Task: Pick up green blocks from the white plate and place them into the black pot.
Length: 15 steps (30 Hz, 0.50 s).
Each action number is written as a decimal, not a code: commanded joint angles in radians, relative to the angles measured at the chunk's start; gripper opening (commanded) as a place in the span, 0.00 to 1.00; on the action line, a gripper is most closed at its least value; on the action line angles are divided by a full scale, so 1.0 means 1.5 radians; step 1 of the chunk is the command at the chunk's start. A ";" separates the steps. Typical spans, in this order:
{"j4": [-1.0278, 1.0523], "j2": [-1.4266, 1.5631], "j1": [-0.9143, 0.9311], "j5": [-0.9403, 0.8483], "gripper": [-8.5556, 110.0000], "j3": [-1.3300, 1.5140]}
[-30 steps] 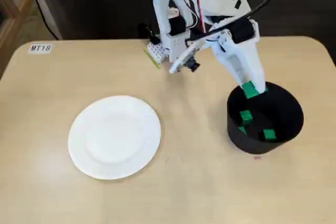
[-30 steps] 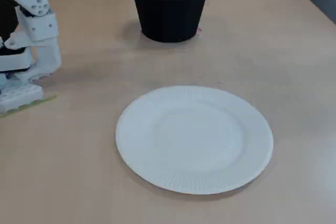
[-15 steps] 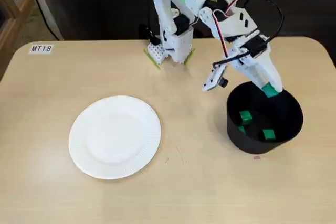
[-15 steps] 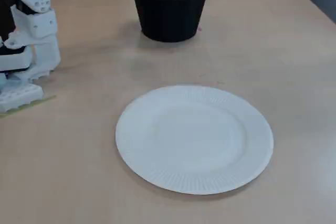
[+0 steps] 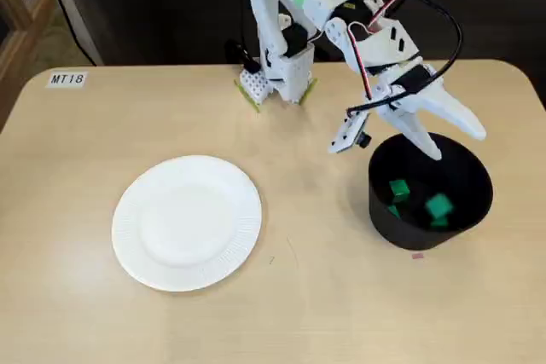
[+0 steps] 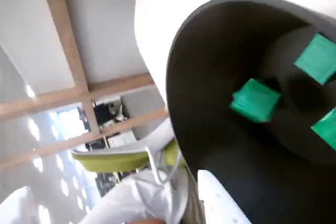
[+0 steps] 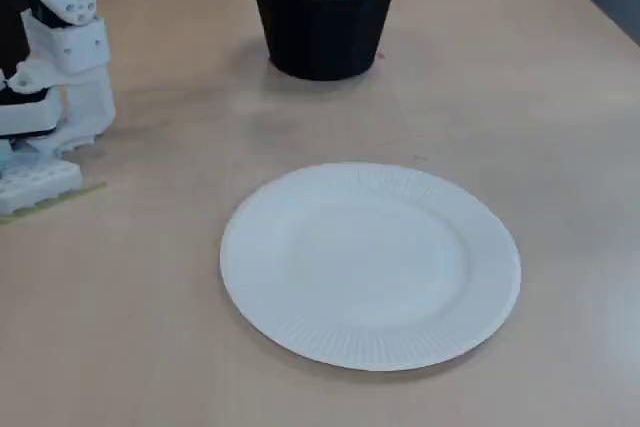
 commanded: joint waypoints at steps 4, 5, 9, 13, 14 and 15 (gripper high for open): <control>0.025 0.088 0.035 0.010 0.16 -0.010; 0.040 0.106 0.047 0.018 0.07 -0.012; 0.202 0.188 0.133 -0.002 0.05 -0.069; 0.438 0.204 0.259 -0.047 0.05 -0.230; 0.491 0.200 0.287 -0.055 0.05 -0.272; 0.535 0.200 0.314 -0.059 0.05 -0.307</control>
